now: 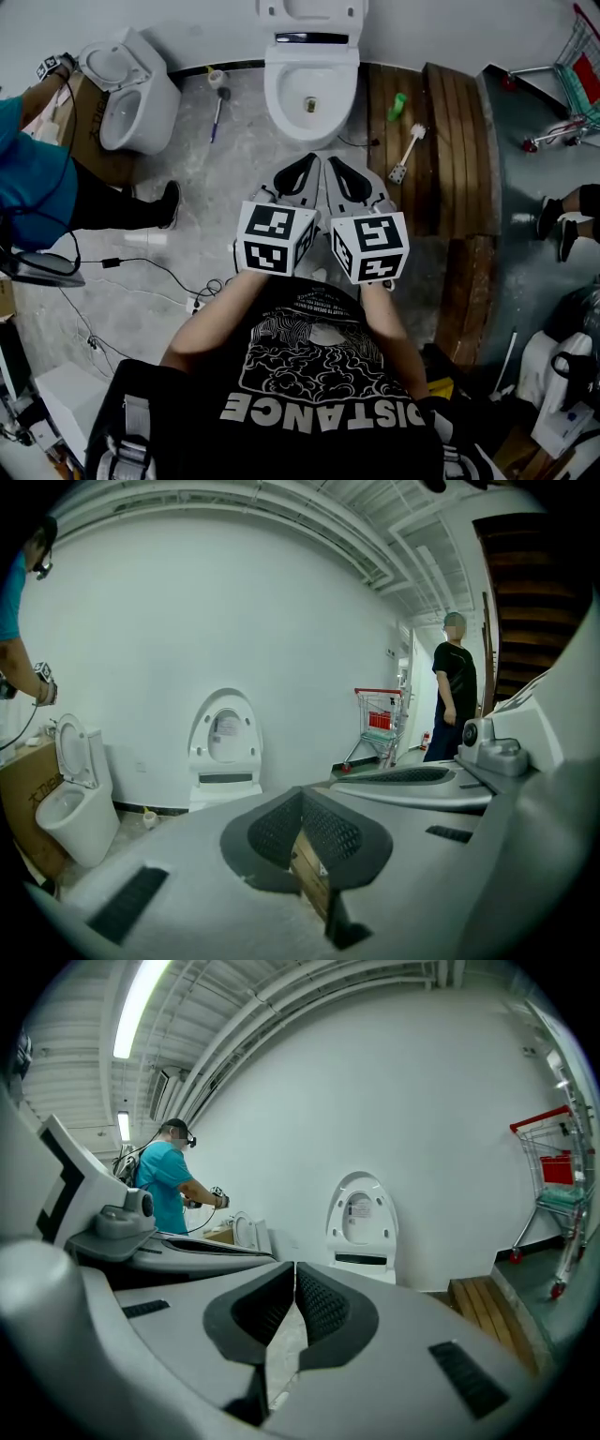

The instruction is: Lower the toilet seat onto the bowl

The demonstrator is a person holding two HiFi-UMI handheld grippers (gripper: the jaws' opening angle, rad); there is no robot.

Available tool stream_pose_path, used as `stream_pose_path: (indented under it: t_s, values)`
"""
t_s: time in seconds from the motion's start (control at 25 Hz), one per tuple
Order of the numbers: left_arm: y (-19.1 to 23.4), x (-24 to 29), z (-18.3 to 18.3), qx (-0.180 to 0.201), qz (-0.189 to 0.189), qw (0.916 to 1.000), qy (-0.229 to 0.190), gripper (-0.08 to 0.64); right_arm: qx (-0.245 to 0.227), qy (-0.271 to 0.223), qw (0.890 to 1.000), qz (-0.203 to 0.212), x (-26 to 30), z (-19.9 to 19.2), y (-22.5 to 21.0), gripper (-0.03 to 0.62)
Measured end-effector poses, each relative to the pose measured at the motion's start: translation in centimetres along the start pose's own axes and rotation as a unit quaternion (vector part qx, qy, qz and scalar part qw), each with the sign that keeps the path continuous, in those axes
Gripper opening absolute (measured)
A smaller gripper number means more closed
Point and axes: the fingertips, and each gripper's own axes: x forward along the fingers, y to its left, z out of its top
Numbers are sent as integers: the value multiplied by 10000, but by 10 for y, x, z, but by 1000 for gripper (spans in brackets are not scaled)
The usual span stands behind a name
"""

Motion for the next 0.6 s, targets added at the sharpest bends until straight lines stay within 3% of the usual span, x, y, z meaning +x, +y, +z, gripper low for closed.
stream_pose_path:
  t_s: [0.32, 0.6]
  values:
    - [39, 49, 13, -129, -188, 9997, 58, 9, -13, 157, 9998, -128, 58, 11, -23, 18]
    - [113, 98, 32, -363, -393, 9984, 183, 9, -37, 451, 9987, -242, 144, 31, -29, 18]
